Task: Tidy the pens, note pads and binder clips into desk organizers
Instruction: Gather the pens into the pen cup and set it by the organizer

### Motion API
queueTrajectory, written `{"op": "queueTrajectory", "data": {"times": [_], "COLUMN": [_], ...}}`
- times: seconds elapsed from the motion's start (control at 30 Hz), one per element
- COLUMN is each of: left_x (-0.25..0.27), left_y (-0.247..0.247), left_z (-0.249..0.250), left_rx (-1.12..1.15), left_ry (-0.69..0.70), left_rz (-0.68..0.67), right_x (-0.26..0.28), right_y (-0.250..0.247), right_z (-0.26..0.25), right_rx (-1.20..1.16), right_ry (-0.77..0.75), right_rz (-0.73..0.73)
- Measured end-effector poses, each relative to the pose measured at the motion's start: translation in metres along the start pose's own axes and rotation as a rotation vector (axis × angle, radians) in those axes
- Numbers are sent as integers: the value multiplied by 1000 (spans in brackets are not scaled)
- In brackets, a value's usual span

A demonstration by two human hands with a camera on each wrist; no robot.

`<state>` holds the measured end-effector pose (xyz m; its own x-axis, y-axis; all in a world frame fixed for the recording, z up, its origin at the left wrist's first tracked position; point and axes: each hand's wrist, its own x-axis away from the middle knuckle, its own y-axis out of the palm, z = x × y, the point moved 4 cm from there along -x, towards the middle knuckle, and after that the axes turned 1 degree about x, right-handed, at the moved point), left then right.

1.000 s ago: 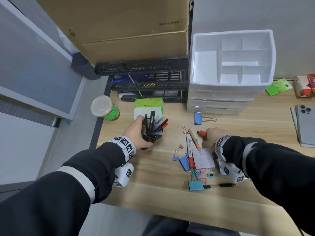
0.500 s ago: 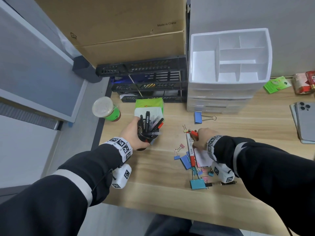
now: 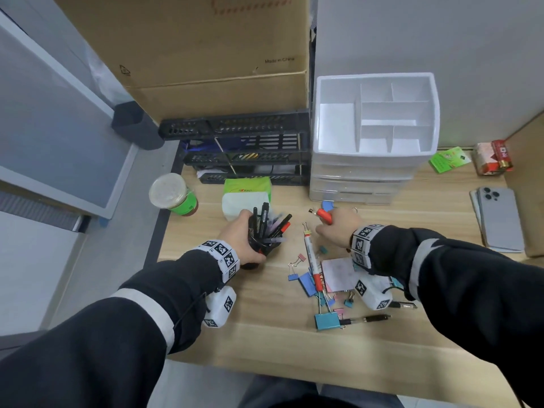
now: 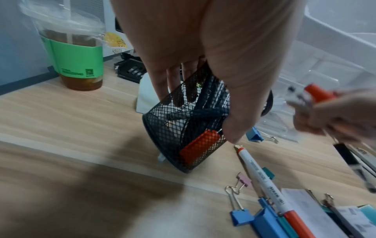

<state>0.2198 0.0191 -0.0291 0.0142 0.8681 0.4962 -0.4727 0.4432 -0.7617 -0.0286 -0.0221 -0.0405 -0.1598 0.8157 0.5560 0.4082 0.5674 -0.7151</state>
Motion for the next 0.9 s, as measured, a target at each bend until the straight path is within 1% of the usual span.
{"op": "queueTrajectory", "data": {"times": [0.1,0.2,0.23,0.3,0.37,0.43,0.5,0.6,0.67,0.73,0.8,0.87,0.9], "left_x": [-1,-2,-2,-2,-2,-2,-2,-1,-2,-2,-3,-4,-5], "left_y": [2,3,4,6,8,11,12,12,12,11,10,9,8], "left_z": [14,28,32,40,45,49,52,56,57,58,56,52,50], "left_rx": [-38,-45,-37,-31,-30,-13,10,50,78,88,91,100,103], "left_ry": [2,29,38,44,53,62,66,80,85,91,97,97,96], "left_rz": [-36,-67,-76,-85,-77,-85,-96,-91,-92,-89,-85,-77,-70], "right_x": [3,8,10,13,16,19,20,21,22,22,21,19,19], "right_y": [-19,-38,-44,-53,-56,-53,-45,-32,-24,-15,-8,-5,-7], "right_z": [-13,-27,-32,-43,-56,-66,-72,-73,-72,-69,-67,-68,-69], "right_rx": [-292,-680,-776,-899,-1012,-1017,-958,-817,-697,-593,-546,-532,-532], "right_ry": [-16,-39,-34,-13,-22,-53,-86,-143,-153,-141,-146,-186,-210], "right_rz": [77,140,165,209,224,232,239,259,257,233,172,131,140]}}
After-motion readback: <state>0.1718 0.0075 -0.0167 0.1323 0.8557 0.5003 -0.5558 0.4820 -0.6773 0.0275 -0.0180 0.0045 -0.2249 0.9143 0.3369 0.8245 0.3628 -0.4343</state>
